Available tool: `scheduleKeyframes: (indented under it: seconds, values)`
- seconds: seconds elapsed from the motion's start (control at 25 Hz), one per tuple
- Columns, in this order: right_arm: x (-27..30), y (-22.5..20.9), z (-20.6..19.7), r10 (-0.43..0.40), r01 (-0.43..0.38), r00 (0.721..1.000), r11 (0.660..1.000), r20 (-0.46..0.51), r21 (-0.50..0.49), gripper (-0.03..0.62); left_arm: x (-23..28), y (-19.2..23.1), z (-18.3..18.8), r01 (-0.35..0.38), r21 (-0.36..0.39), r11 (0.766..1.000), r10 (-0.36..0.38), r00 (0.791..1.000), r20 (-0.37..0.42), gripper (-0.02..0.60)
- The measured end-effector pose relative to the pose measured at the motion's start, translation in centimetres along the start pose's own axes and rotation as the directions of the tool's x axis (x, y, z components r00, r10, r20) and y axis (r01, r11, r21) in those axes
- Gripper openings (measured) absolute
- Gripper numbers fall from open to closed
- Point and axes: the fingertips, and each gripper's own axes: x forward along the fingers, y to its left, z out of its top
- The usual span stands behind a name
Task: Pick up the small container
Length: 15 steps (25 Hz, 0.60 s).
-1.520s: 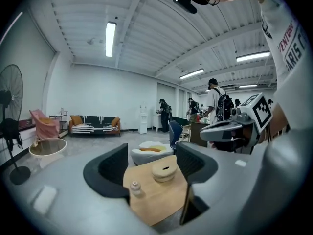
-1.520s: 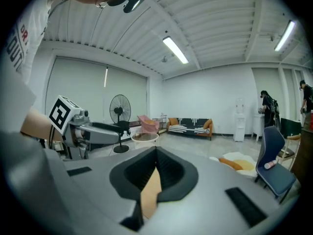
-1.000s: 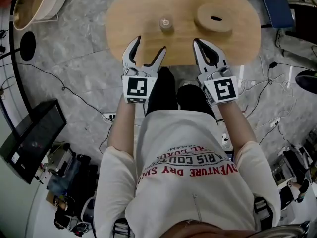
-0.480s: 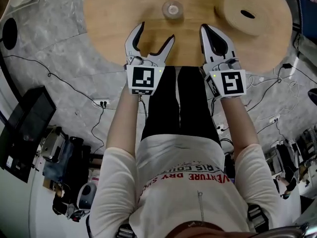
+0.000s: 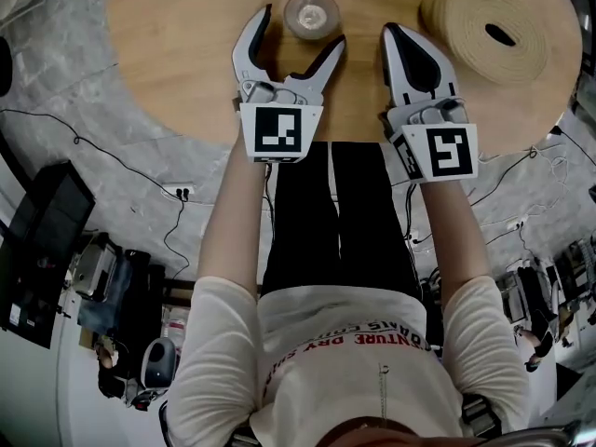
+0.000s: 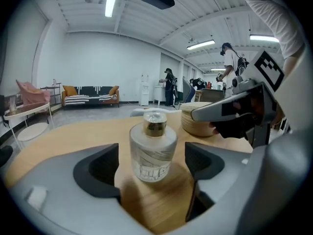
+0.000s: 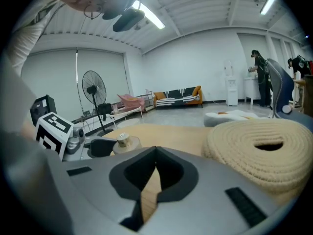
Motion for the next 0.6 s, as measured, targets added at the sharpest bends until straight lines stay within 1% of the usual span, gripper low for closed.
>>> scheduleKeyframes:
  seconds: [0.08, 0.2, 0.28, 0.36, 0.44, 0.6]
  values:
    - [0.3, -0.4, -0.2, 0.002, -0.002, 1.000, 1.000, -0.001, 0.002, -0.012, 0.8, 0.1, 0.4, -0.026, 0.003, 1.000, 0.026, 1.000, 0.001, 0.408]
    - [0.5, -1.3, 0.0, -0.019, 0.019, 1.000, 1.000, 0.011, 0.014, -0.012, 1.7, 0.3, 1.0, -0.055, 0.021, 0.998, 0.054, 0.998, 0.039, 0.408]
    - [0.6, -1.5, 0.2, -0.014, 0.014, 1.000, 1.000, 0.022, 0.021, -0.012, 2.4, 0.1, 1.3, -0.054, 0.000, 0.999, 0.053, 0.997, 0.060, 0.408]
    - [0.9, -1.6, 0.4, -0.003, 0.002, 1.000, 1.000, 0.027, 0.014, -0.012, 3.2, 0.0, 1.5, -0.046, -0.028, 0.999, 0.048, 0.997, 0.064, 0.408]
    - [1.1, -1.7, 0.6, 0.009, -0.009, 0.999, 1.000, 0.032, 0.014, -0.012, 3.9, 0.1, 1.5, -0.042, -0.035, 0.998, 0.044, 0.998, 0.045, 0.408]
    - [1.4, -1.4, 0.7, 0.033, -0.034, 0.999, 0.999, 0.033, 0.027, -0.012, 4.5, 0.3, 1.1, -0.055, 0.001, 0.998, 0.055, 0.998, -0.008, 0.407]
